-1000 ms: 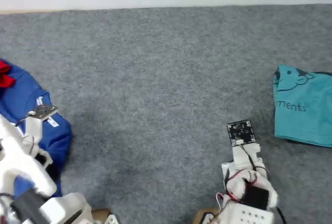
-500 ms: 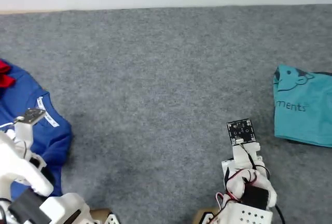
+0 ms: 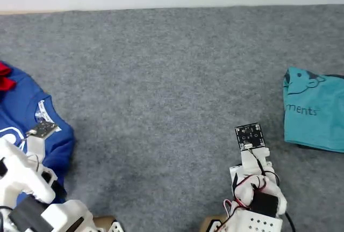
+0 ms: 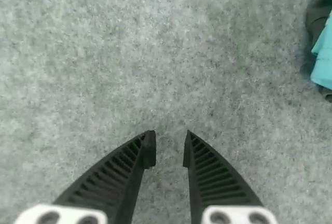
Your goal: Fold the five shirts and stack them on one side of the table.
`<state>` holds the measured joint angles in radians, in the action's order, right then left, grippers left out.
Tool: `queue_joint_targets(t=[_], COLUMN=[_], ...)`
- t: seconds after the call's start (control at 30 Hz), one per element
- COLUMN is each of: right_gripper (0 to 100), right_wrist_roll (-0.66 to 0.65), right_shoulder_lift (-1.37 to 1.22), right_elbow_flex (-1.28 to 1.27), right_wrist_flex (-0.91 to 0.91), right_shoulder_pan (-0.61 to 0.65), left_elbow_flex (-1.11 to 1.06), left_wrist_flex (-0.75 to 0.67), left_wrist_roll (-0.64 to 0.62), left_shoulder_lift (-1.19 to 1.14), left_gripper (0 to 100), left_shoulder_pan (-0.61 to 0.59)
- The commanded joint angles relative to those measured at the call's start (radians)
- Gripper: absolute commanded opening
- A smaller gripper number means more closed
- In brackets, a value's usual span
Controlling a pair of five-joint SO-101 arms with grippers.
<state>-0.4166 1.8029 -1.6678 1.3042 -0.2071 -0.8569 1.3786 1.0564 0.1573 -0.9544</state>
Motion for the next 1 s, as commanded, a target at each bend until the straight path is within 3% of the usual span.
queue_joint_targets(t=[0.0,0.33,0.53,0.97], right_gripper=[10.2,10.2,10.2,10.2], right_wrist_roll=[-0.009,-0.009,-0.009,-0.009], right_shoulder_lift=[0.008,0.008,0.008,0.008], right_elbow_flex=[-0.015,-0.015,-0.015,-0.015], right_wrist_flex=[-0.007,-0.007,-0.007,-0.007], right_shoulder_pan=[0.007,0.007,0.007,0.007], left_elbow_flex=[-0.054,-0.137,-0.127,0.193], left_wrist_flex=[-0.083,-0.152,-0.144,0.199], left_wrist_roll=[0.003,0.006,0.005,0.006], left_shoulder_lift=[-0.002,-0.002,0.009,0.009], left_gripper=[15,0,0,0], left_shoulder_pan=[-0.008,-0.003,-0.008,-0.005])
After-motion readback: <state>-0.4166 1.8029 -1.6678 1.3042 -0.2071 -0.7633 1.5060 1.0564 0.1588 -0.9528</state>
